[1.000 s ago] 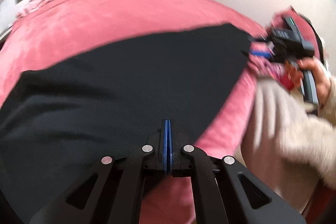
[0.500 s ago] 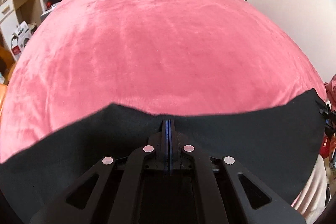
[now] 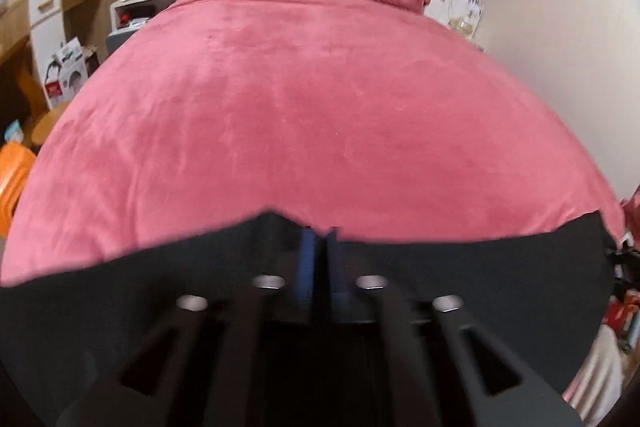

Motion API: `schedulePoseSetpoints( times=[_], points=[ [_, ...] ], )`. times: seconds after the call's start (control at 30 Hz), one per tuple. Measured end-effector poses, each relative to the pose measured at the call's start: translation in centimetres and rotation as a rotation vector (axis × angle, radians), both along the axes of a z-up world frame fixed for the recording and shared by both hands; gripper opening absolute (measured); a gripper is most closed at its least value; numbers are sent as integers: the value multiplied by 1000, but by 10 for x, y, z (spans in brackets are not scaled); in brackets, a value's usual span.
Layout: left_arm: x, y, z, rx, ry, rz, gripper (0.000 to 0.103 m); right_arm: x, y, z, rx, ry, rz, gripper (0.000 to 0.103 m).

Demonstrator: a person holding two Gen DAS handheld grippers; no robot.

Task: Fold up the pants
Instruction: 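Open the left gripper on the pants while the right gripper lifts the hem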

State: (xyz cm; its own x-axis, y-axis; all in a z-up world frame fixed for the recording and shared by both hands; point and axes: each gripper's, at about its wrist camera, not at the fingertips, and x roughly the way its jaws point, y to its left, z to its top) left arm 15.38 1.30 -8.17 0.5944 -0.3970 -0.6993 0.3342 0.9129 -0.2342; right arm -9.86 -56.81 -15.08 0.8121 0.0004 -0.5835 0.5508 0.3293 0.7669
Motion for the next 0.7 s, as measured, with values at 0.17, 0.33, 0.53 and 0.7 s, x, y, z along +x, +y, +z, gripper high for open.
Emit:
schedulePoseSetpoints(
  times=[0.17,0.33,0.53,0.7],
  points=[
    [-46,28,6,-19,-44,45,99,6,2,25,-14,-24,5,17],
    [-61,67,3,47,-29,134,99,6,21,68,-53,-103,-3,17],
    [-76,119,-17,-48,45,292,99,9,63,118,-135,-173,53,17],
    [-81,99,-19,82,-9,275,99,20,117,166,-250,-230,150,17]
  ],
)
